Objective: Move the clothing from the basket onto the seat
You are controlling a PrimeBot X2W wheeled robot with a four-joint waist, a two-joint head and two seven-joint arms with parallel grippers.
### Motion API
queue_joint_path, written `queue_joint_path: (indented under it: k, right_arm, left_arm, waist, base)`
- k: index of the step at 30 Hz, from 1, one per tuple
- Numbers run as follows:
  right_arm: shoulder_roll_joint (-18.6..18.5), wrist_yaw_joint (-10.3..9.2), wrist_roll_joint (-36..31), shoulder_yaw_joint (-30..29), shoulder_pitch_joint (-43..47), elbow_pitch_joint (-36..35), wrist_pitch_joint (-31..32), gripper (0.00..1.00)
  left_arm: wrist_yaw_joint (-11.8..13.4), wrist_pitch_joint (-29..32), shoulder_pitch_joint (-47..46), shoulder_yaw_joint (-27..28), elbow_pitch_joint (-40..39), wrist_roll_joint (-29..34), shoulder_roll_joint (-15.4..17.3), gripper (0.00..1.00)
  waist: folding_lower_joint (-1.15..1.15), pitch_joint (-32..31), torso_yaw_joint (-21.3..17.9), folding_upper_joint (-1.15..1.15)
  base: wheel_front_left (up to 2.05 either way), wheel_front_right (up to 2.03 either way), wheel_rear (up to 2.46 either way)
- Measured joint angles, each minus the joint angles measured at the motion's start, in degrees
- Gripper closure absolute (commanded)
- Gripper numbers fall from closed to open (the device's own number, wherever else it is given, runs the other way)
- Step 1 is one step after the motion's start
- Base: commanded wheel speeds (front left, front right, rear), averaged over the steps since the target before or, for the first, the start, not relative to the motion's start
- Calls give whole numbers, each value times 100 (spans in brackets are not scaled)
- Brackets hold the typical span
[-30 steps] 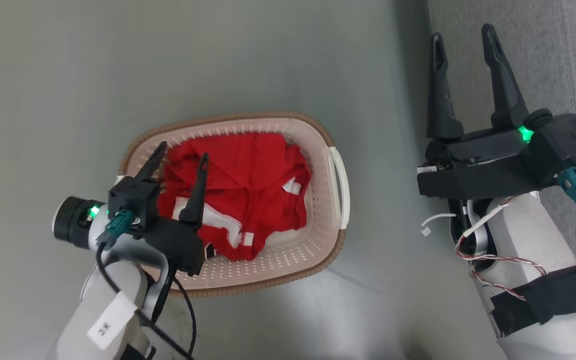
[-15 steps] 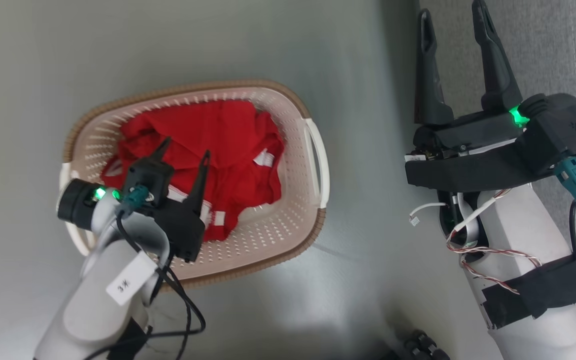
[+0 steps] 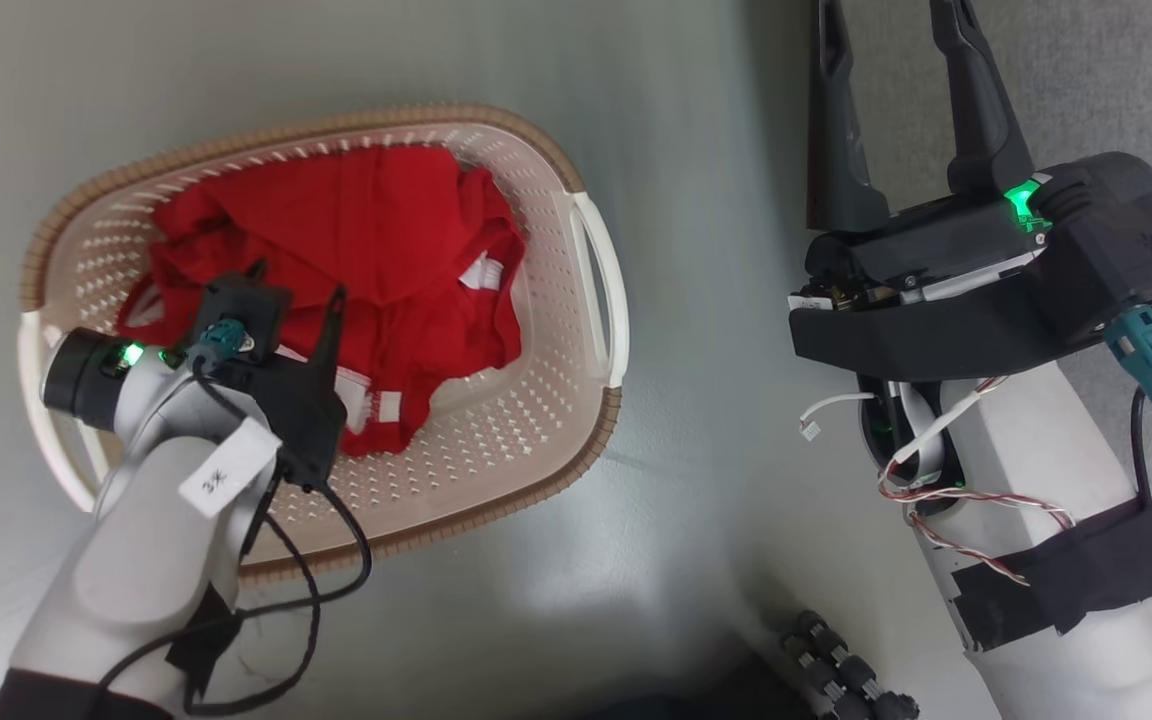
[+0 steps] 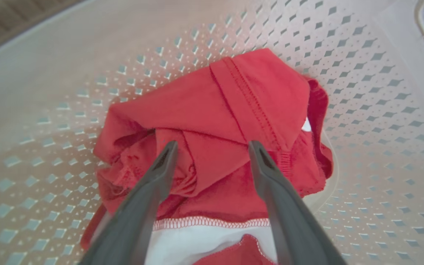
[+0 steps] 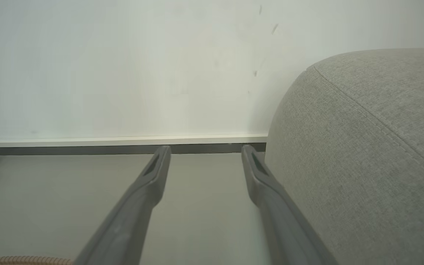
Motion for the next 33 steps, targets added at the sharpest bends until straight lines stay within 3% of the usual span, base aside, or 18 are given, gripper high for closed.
queue_joint_path:
  k: [11,12,13,14,33]
  right_arm:
    - [20,-21,-4,64,-7,-7,0,0]
    - [20,-21,-4,66,-10,-7,0,0]
    - [20,-21,-4,68,-14,-7,0,0]
    - [20,-23,-4,69,-19,-4,0,0]
    - [26,-27,-51,37,-120,265,0,0]
  left_arm:
    - [-22,219,-399,98,762,31,4,0]
    - [-20,230,-427,115,803,23,-2,22]
    - [-20,236,-463,126,860,22,-12,97]
    - [-20,259,-504,136,909,18,-29,100]
    - [-79,51,-725,-63,1522,24,-414,100]
  waist:
    - [0,241,-108,0]
    - [-1,246,-107,0]
    - [-1,250,-106,0]
    - [-1,254,-104,0]
    - [-1,54,73,-1]
  base:
    - [0,0,0]
    - [0,0,0]
    - [0,0,0]
    - [0,0,0]
    - [0,0,0]
